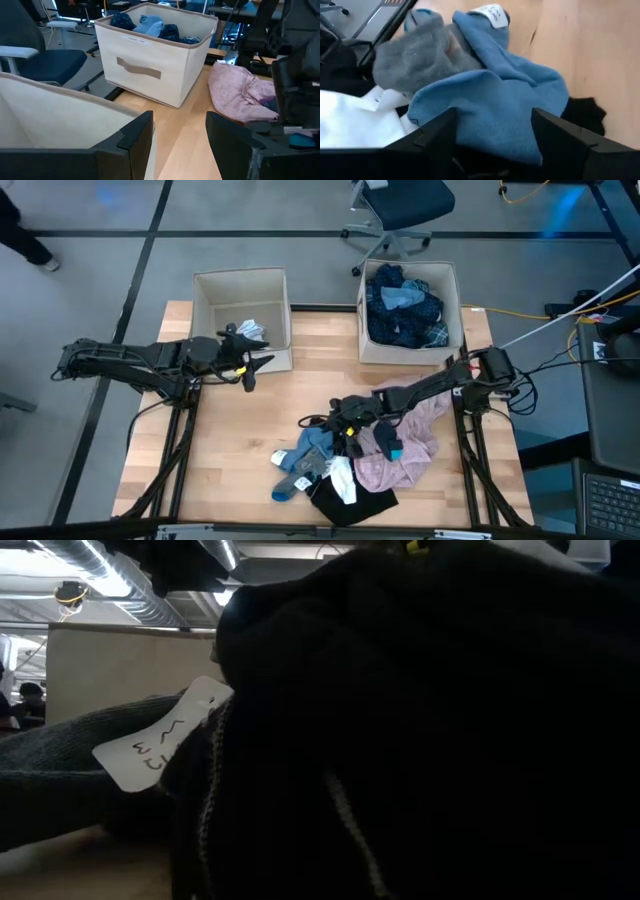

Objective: Sort clothes
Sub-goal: Put the blue sock into the right laundry bin

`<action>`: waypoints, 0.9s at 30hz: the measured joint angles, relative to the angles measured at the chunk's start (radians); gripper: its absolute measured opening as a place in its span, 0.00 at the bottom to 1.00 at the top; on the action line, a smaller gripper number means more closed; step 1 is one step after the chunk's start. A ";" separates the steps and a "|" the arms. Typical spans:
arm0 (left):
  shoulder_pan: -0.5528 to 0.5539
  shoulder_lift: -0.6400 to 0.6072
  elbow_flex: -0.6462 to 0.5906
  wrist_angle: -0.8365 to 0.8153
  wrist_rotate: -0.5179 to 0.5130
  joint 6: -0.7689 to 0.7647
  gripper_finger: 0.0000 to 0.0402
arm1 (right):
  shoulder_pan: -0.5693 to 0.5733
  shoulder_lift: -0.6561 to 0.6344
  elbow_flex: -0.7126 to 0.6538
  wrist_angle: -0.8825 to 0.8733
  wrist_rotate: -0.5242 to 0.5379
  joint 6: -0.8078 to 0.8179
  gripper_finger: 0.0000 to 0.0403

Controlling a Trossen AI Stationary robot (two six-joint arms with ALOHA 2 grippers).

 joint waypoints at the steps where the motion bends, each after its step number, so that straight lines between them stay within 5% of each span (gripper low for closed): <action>1: 0.000 0.000 0.000 0.000 0.000 0.000 0.44 | 0.000 0.010 0.004 0.005 -0.001 0.000 0.60; 12: 0.000 0.000 0.000 -0.007 0.000 0.000 0.44 | 0.000 -0.002 0.003 -0.005 0.010 -0.051 0.04; 21: 0.000 0.000 0.000 -0.023 -0.001 0.000 0.44 | -0.001 -0.191 0.002 -0.180 0.159 -0.118 0.05; 27: 0.000 0.000 0.000 -0.022 -0.001 0.007 0.44 | -0.001 -0.396 0.003 -0.355 0.395 -0.187 0.04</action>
